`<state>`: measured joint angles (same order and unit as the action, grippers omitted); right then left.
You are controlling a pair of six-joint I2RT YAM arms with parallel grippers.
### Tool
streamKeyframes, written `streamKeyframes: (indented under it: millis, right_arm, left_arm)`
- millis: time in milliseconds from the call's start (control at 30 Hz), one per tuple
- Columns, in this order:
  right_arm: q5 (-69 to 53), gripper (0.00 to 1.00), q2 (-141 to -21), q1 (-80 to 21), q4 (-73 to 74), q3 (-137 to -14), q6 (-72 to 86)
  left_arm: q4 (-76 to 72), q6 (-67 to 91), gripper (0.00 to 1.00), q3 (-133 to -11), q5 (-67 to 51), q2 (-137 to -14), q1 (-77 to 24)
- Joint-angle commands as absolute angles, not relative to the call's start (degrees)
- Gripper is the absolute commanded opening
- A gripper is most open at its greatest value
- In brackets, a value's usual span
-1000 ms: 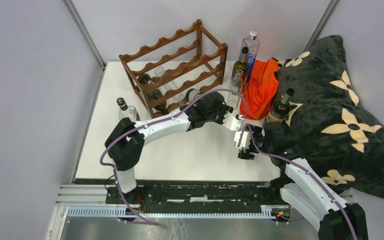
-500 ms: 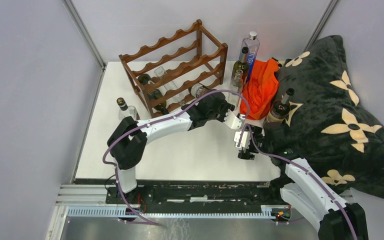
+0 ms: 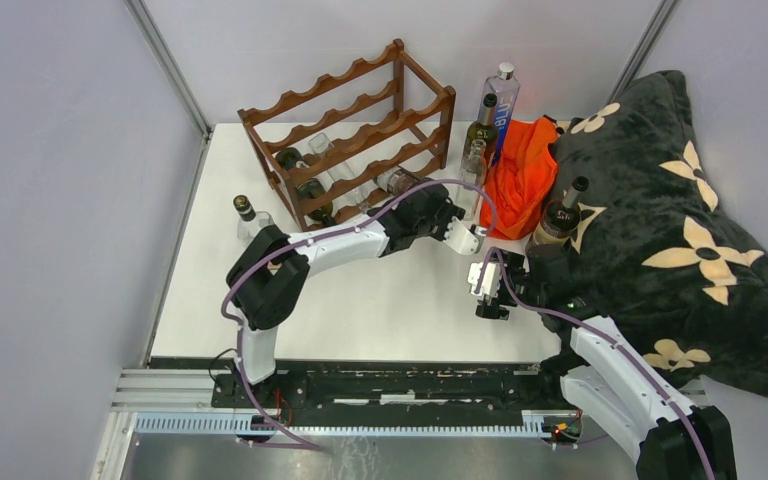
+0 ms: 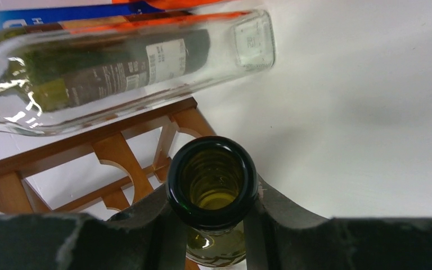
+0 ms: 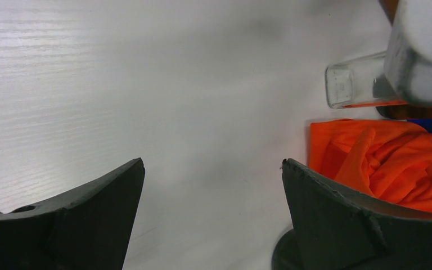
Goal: Put the wine bottle on the wine rack
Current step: Place the wine bottle in the wine rack.
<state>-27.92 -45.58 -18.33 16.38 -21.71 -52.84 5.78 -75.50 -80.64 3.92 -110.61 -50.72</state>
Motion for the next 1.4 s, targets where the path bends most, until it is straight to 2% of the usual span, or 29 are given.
streamKeyframes:
  millis: [0,433,733,933,1100,1167,1200,1233,1367]
  right_arm:
    - [-27.93,0.98,-45.32,-18.59,14.68,-21.87,-53.35]
    - [-27.86,0.98,-45.52,-18.58,14.78,-21.74,-53.35]
    - [-27.81,0.98,-45.79,-18.61,14.77,-21.79,-53.44]
    - [-27.8,0.98,-45.93,-18.57,14.9,-21.83,-53.53]
    - [-27.82,0.98,-45.9,-18.63,14.86,-21.82,-53.53]
    - [-27.83,0.98,-45.93,-18.63,14.86,-21.83,-53.53]
    - [-27.85,0.98,-45.92,-18.67,14.85,-21.87,-53.53]
    - [-27.76,0.98,-45.83,-18.7,14.86,-21.8,-53.53]
    - [-27.74,0.98,-45.81,-18.59,14.9,-21.88,-53.53]
  left_arm:
    - [-2.72,-78.25,0.02,-83.97,4.75,-111.05,-48.55]
    - [-9.4,-75.47,0.03,-80.62,0.27,-114.08,-43.34]
    - [-12.73,-74.74,0.16,-79.92,-3.1,-116.47,-39.47]
    - [-14.15,-73.93,0.42,-77.53,-3.26,-116.6,-38.41]
    - [-15.55,-73.24,0.58,-75.2,-3.58,-115.84,-38.41]
    - [-15.64,-72.34,0.77,-74.72,-3.67,-115.37,-38.42]
    - [-15.64,-71.88,0.97,-74.51,-3.69,-114.95,-38.45]
    - [-15.64,-71.38,0.99,-74.28,-3.89,-114.45,-38.53]
    - [-16.5,-68.72,1.0,-72.66,-4.52,-111.38,-38.95]
